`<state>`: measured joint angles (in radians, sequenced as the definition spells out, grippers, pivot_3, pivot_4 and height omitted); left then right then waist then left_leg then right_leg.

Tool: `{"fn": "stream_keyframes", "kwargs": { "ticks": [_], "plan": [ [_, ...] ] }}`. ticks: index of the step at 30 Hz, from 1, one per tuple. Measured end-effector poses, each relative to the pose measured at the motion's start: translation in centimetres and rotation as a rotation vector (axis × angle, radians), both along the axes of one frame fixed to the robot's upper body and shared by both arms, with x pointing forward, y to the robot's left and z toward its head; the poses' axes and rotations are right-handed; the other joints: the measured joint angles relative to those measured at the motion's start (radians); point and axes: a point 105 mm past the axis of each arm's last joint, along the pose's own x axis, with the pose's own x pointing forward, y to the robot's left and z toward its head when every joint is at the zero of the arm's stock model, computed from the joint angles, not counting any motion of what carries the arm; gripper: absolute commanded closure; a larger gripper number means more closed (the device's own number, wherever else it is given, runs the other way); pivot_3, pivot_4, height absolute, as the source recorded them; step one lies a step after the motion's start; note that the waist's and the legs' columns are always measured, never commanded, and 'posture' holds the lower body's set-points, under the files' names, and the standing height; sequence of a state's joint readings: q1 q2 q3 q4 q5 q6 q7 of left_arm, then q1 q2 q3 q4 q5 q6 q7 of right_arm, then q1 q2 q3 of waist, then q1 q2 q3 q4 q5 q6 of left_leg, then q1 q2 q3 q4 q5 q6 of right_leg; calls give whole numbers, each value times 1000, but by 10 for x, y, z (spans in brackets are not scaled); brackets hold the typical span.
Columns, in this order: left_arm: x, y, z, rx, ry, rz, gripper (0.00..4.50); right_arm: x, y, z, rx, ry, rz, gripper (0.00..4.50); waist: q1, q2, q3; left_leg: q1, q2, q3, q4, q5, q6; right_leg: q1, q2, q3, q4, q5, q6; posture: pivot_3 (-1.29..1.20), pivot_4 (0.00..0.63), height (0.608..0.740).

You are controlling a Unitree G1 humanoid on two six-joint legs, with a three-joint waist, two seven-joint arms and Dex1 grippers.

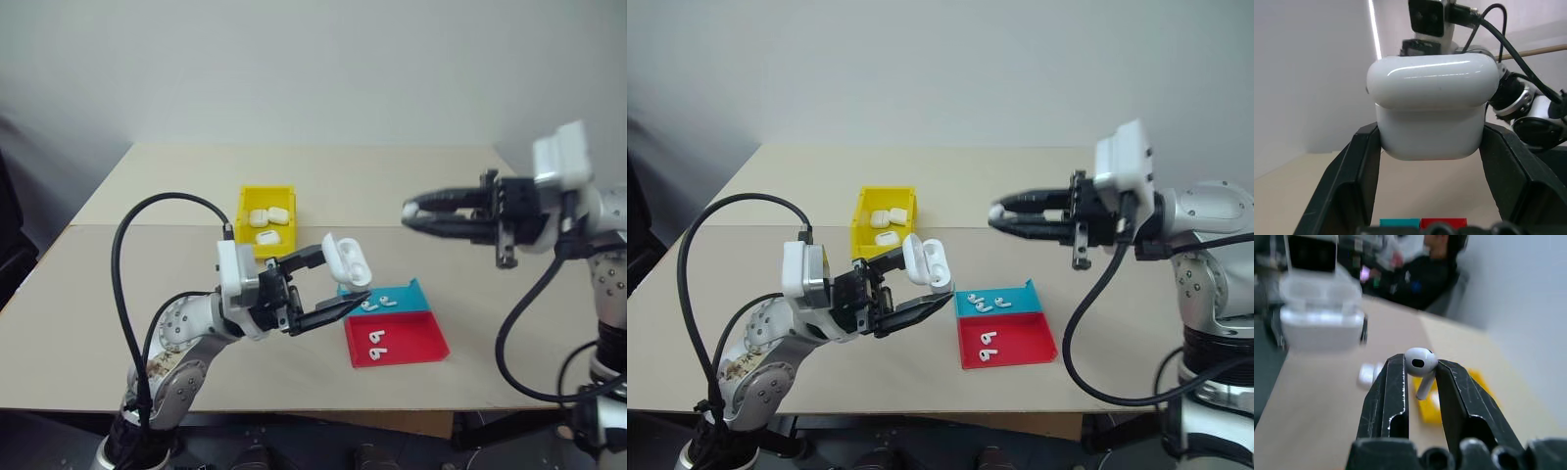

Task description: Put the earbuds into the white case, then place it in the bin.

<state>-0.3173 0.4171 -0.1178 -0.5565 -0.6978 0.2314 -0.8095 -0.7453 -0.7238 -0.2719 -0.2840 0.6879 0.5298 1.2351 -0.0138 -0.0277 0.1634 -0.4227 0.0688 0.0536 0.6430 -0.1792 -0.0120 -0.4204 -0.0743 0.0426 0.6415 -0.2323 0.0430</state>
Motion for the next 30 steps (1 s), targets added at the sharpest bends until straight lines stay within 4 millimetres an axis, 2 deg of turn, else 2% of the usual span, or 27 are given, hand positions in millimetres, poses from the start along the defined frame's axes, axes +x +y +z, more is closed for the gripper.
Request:
{"fn": "stream_keyframes", "kwargs": {
  "ticks": [6, 12, 19, 30],
  "plan": [
    [-3, -2, 0, -4, 3, -34, 1750, -16, 11, 5, 164, -29, 188, 3839, 1, 0, 0, 0, 0, 0, 0, 0, 0, 0, 0, 0, 0, 0, 0, 0, 150, 740],
    [-5, -3, 1, -4, -3, -50, 1750, -25, 30, -1, 176, -12, 312, 3839, -1, 0, 0, 0, 0, 0, 0, 0, 0, 0, 0, 0, 0, 0, 0, 0, 150, 740],
    [-6, -5, 3, -9, -18, -68, 1750, -25, 46, -13, 132, 12, 364, 3839, 0, 0, 0, 0, 0, 0, 0, 0, 0, 0, 0, 0, 0, 0, 0, 0, 150, 740],
    [-9, -7, 4, -2, -33, -92, 1750, -24, 48, -20, 82, 24, 357, 3839, 0, 0, 0, 0, 0, 0, 0, 0, 0, 0, 0, 0, 0, 0, 0, 0, 150, 740]
  ]
}}
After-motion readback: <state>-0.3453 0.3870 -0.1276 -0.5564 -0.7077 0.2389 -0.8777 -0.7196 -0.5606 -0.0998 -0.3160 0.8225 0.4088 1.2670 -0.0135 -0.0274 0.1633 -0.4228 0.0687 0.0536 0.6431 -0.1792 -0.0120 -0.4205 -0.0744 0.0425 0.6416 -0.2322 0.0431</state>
